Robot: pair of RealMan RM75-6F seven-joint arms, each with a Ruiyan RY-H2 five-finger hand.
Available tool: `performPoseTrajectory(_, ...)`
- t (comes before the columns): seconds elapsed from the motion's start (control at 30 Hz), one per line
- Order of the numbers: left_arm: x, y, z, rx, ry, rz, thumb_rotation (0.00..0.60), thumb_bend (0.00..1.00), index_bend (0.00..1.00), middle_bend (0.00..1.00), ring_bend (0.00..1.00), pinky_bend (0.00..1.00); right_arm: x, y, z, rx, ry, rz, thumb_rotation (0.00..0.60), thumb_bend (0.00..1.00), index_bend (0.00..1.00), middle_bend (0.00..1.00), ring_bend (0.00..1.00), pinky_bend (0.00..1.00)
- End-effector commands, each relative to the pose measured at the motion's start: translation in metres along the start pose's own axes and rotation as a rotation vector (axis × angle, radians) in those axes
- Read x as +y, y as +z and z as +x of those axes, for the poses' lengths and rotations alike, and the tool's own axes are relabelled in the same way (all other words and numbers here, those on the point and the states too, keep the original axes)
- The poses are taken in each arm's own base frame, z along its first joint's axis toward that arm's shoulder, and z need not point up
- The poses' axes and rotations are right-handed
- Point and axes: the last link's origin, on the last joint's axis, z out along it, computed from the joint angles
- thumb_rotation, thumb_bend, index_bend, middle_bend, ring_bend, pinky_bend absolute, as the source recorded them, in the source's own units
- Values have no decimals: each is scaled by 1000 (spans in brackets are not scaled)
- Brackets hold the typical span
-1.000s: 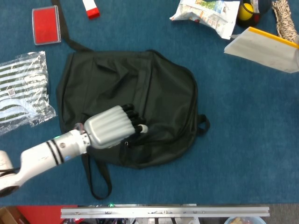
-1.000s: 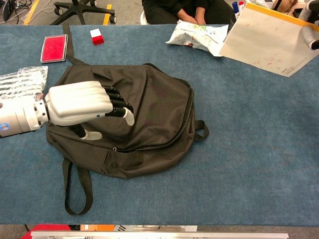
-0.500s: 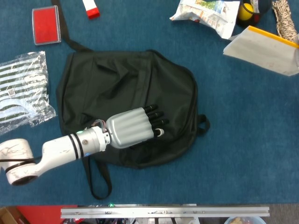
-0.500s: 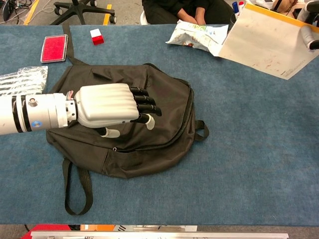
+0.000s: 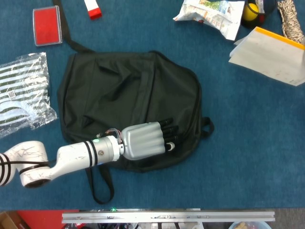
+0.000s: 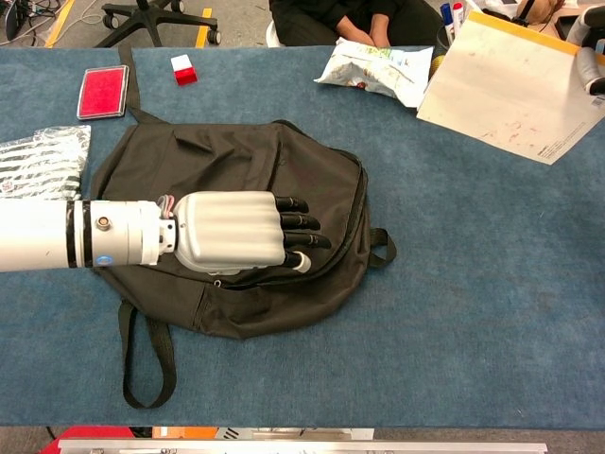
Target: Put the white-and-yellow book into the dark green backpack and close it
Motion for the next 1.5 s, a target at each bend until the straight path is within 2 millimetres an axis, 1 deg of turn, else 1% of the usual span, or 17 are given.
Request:
performPoseTrajectory(0.03,5,6,3,-3,9,-15,600,215,229,73,91,132,1,-1,0,0,2,-2,600,571,753,608,549,627)
performPoseTrajectory(0.23,9,18,6,-11,33,-21,600,215,216,67,89,129,3,-2,0,1,5,-10,600,571,754,608,550,627)
performPoseTrajectory(0.57,3,33,-3,-59,48,23,600,214,213,63,89,129,7,-4,1,8,11,-19,600,571,757,608,551,627)
performPoseTrajectory(0.9,10,37,-4,-66,55,22,600,214,213,63,69,129,8,-5,1,9,13,-27,600,570,757,608,551,627)
performPoseTrajectory(1.13,16,34,-3,-69,64,16,600,214,213,63,68,129,11,-8,3,11,11,-38,600,570,757,608,551,627)
performPoseTrajectory(1.5,18,45,-8,-76,59,34,600,214,213,62,67,129,13,-10,4,13,8,-48,600,569,757,608,551,627)
